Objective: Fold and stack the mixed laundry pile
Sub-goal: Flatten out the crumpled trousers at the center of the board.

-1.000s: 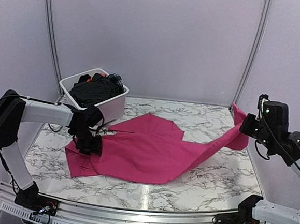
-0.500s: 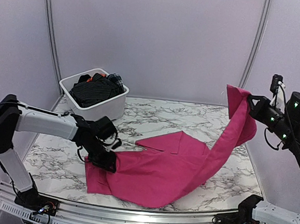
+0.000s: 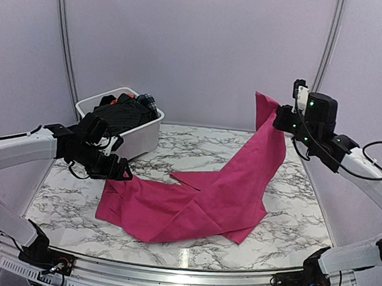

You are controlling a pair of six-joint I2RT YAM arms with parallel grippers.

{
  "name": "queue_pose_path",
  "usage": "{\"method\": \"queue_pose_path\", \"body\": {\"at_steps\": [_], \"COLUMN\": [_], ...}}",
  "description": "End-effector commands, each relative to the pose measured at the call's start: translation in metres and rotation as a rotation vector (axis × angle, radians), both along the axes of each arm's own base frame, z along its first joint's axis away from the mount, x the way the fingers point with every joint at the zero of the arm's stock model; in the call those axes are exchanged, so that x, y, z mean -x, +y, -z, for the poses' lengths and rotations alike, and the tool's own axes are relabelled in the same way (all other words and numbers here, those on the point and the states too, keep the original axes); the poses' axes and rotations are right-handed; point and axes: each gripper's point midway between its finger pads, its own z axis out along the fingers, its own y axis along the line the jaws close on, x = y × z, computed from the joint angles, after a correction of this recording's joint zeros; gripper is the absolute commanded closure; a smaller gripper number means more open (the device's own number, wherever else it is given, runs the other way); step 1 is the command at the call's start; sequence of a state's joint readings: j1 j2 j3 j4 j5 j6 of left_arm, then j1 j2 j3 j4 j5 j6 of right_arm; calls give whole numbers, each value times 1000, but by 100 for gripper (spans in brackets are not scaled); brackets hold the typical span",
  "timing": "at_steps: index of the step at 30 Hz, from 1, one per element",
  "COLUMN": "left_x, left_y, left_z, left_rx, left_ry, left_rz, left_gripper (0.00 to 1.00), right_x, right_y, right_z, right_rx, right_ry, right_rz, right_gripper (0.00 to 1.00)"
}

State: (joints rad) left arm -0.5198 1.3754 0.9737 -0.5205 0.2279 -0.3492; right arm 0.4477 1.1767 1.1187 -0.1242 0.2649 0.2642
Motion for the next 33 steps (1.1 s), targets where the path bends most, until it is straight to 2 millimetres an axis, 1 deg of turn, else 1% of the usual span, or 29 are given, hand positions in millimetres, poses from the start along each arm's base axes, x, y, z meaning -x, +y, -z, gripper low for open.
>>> {"method": "queue_pose_path", "body": {"at_steps": [1,3,5,6,8,11,15,17,21,24,25,26,28,30,33], "left_x": [22,36,49,54,55,55,53,52,48,44,41,39,36,35,30], "left_y": [0,-6,-12,-11,-6,-2,-12,-18,-24,-36,-41,-44,-49,-52,-44], "left_z": [8,13,21,27,37,51,52,53,58,59,57,58,60,56,43], "left_rx": [-16,-40,-122,-163,-176,-171,-12,72,133,208,237,252,269,279,292], "left_ry": [13,5,-25,-23,22,91,110,114,127,135,134,138,143,141,101], "left_rz": [73,131,196,204,147,29,-135,-191,-238,-248,-249,-252,-252,-252,-291], "left_gripper": [10,10,10,9,10,14,16,14,12,15,18,23,40,57,79], "right_x": [-35,-41,-42,-41,-38,-30,-18,-13,-7,-4,-3,-2,0,4,14], "right_y": [-39,-52,-63,-64,-66,-68,-78,-80,-83,-82,-82,-82,-83,-85,-90], "right_z": [-28,-31,-38,-40,-43,-49,-60,-65,-70,-73,-75,-76,-80,-86,-95], "right_rx": [-14,-54,-95,-104,-108,-116,-122,-124,-135,-150,-156,-160,-163,-162,-149], "right_ry": [-73,-82,-95,-96,-101,-110,-140,-151,-162,-171,-174,-179,-186,-196,-217], "right_rz": [202,215,220,212,207,208,239,245,248,239,237,237,239,243,256], "right_gripper": [100,100,100,100,100,100,100,100,100,100,100,100,100,100,100]}}
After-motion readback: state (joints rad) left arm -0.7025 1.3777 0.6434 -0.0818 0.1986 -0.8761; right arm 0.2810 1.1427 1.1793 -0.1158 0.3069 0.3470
